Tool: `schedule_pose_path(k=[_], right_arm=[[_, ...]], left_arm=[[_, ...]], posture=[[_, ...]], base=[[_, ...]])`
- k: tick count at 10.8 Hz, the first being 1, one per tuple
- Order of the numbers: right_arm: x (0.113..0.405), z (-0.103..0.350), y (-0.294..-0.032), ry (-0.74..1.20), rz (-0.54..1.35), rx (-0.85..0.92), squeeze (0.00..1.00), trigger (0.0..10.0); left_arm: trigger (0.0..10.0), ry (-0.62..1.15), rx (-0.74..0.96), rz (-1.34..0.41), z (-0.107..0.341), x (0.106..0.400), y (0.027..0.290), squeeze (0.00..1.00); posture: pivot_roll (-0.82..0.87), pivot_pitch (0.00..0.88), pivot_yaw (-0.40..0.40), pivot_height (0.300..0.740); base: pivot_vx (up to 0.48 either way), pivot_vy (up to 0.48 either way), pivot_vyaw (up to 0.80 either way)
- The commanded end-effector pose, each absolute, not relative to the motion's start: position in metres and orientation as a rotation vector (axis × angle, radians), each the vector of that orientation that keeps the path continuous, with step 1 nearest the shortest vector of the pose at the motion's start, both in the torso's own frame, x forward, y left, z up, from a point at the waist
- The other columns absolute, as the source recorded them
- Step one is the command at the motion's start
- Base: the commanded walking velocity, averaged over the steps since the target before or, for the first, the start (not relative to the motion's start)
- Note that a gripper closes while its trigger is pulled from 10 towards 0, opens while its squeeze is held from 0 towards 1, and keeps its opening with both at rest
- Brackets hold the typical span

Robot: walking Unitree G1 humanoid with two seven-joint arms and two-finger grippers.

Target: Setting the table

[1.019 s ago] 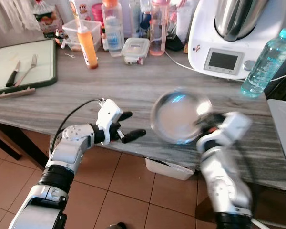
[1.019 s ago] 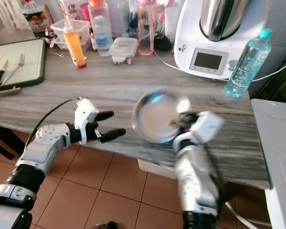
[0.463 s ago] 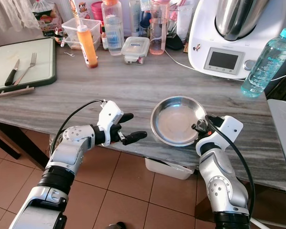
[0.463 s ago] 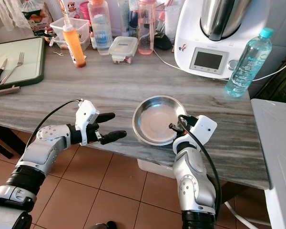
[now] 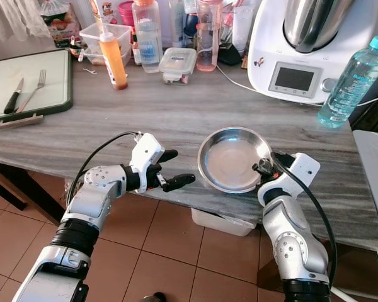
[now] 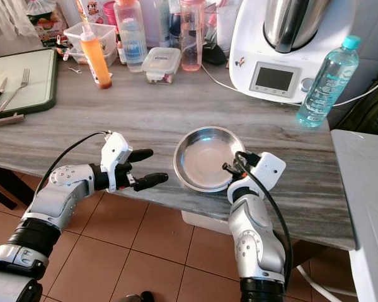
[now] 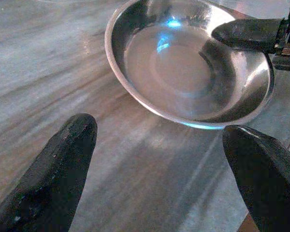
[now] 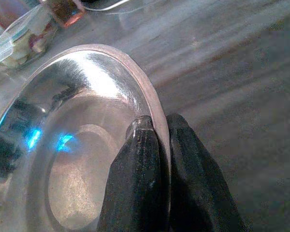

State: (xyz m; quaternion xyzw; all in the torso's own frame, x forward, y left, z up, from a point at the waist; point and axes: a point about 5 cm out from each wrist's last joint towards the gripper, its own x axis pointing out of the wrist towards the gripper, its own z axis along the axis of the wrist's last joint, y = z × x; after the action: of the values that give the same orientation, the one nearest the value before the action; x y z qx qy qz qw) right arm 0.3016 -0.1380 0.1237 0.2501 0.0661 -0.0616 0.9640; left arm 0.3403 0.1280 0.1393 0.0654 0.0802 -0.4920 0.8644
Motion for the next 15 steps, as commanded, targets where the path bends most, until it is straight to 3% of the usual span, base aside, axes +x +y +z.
schedule_pose_path(k=[1, 7, 8, 9, 15], right_arm=[[0.29, 0.111, -0.119, 0.196, -0.081, 0.52, 0.0, 10.0], [0.261, 0.096, -0.137, 0.26, -0.139, 0.524, 0.0, 10.0], [0.259, 0.094, -0.139, 0.263, -0.15, 0.518, 0.27, 10.0], [0.262, 0.095, -0.141, 0.239, -0.169, 0.514, 1.0, 10.0], [0.284, 0.115, -0.144, 0.139, -0.153, 0.482, 1.0, 10.0]], left_arm=[[10.0, 0.166, 0.164, -1.052, 0.141, 0.339, 0.126, 0.0], [10.0, 0.187, 0.182, -1.075, 0.139, 0.337, 0.127, 0.0], [10.0, 0.187, 0.183, -1.078, 0.139, 0.338, 0.127, 0.0], [10.0, 0.188, 0.186, -1.085, 0.139, 0.338, 0.125, 0.0], [10.0, 0.179, 0.193, -1.079, 0.142, 0.34, 0.125, 0.0]], posture=[[0.11, 0.131, 0.021, 0.74], [0.11, 0.13, 0.027, 0.74], [0.11, 0.13, 0.027, 0.74], [0.1, 0.125, 0.036, 0.74], [0.11, 0.112, 0.032, 0.74]], base=[[0.0, 0.0, 0.0], [0.0, 0.0, 0.0], [0.0, 0.0, 0.0], [0.0, 0.0, 0.0], [0.0, 0.0, 0.0]])
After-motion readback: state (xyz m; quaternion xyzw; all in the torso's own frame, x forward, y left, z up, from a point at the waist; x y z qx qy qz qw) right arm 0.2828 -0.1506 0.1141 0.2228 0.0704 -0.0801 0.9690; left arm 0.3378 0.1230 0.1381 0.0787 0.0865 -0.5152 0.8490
